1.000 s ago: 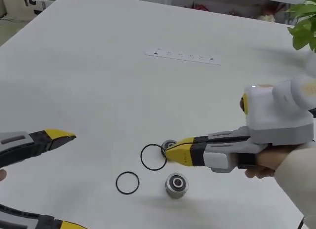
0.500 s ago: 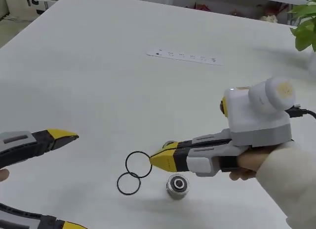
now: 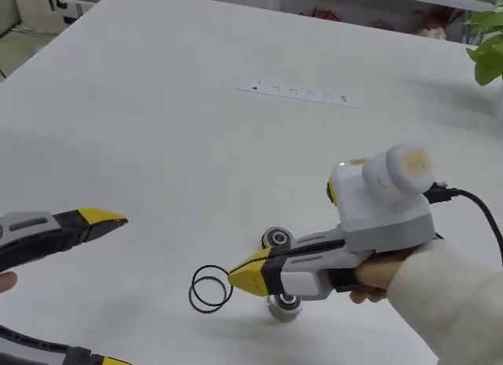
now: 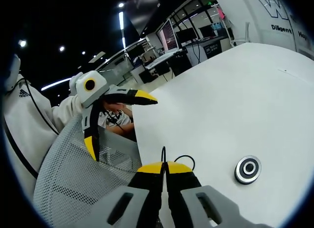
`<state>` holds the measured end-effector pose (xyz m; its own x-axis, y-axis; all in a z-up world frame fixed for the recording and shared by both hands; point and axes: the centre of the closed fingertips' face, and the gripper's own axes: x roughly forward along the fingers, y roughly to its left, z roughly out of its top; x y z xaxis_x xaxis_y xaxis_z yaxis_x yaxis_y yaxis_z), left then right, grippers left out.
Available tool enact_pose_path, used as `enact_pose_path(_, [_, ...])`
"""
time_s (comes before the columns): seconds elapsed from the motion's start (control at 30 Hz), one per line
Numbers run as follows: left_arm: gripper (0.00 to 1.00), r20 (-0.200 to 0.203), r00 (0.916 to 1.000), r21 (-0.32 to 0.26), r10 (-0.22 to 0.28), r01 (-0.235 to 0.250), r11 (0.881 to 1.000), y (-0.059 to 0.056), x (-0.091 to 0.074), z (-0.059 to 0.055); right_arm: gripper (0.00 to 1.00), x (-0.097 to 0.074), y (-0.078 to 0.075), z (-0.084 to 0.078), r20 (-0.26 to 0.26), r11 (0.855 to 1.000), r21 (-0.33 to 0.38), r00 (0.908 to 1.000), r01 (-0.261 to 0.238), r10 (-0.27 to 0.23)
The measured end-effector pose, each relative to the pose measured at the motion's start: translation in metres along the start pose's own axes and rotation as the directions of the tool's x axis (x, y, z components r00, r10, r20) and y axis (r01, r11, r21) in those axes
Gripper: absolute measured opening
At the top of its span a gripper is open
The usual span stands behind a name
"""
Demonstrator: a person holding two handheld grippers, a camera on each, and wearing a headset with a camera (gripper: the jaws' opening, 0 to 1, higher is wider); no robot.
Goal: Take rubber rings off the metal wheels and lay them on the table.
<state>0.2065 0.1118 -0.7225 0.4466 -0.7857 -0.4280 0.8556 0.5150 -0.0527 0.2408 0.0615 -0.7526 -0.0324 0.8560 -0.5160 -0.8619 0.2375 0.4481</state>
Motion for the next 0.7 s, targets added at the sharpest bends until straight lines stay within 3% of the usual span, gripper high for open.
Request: enact_pose_path(0.7, [1.0, -0.01, 0.9999, -0.009, 0.006, -0.006, 1.0, 0.002, -0.001, -0.003, 0.0, 0.019, -0.015, -0.014, -0.053, 1.0, 0.014, 0.9984, 0.019, -0.018])
